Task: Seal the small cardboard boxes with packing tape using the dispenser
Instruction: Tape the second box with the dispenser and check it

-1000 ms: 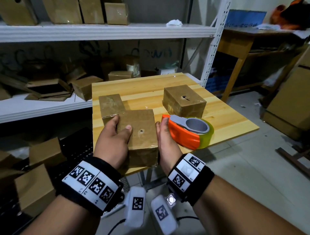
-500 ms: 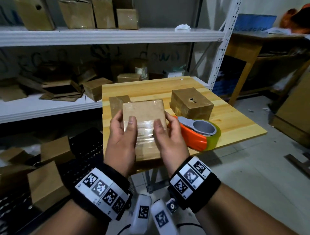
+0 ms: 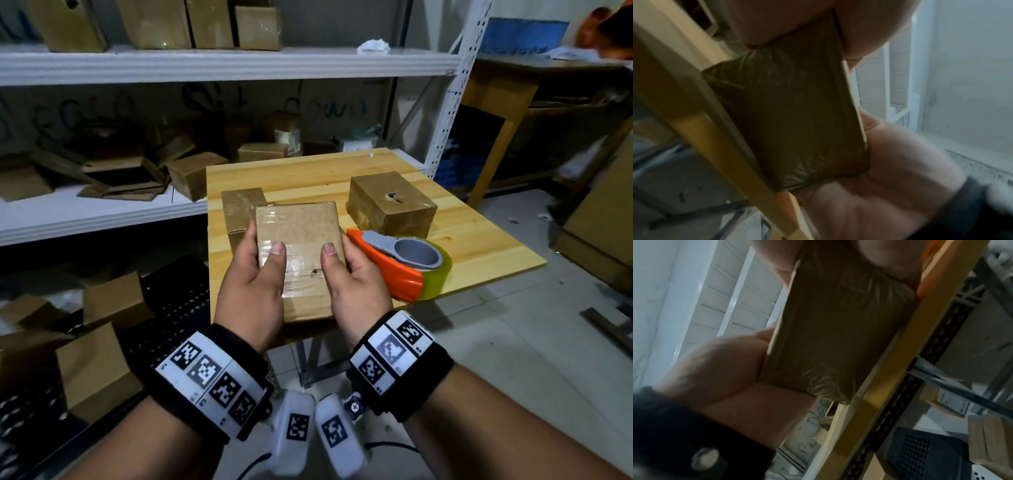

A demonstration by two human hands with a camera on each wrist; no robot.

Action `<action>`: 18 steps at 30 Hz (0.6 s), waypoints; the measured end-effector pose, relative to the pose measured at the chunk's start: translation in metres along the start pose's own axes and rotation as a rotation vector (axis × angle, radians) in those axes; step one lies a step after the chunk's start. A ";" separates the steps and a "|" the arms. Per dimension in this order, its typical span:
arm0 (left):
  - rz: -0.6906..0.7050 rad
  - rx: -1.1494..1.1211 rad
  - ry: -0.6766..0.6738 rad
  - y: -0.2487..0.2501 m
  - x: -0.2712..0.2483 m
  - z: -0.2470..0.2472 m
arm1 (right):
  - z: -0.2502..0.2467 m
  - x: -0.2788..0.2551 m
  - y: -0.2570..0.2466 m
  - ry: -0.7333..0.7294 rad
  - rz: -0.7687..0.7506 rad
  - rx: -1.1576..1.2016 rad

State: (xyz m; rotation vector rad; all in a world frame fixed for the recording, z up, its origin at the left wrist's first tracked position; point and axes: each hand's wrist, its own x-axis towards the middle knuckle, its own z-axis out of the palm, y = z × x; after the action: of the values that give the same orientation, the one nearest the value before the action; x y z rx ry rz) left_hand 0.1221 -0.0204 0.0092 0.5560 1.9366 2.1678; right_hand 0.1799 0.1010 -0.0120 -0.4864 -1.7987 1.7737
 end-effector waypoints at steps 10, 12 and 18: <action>-0.008 0.069 -0.177 0.006 0.007 -0.016 | -0.011 -0.004 -0.016 0.020 0.139 0.040; -0.007 0.109 -0.241 0.004 0.008 -0.022 | -0.013 -0.008 -0.020 -0.029 0.140 0.001; -0.064 0.115 -0.409 0.001 0.011 -0.029 | -0.008 -0.012 -0.019 -0.102 0.091 0.008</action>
State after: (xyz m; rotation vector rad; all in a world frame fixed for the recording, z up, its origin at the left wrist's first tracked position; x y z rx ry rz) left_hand 0.1011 -0.0433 0.0096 0.8660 1.8286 1.7433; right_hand 0.1970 0.0988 0.0045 -0.4889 -1.8649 1.8978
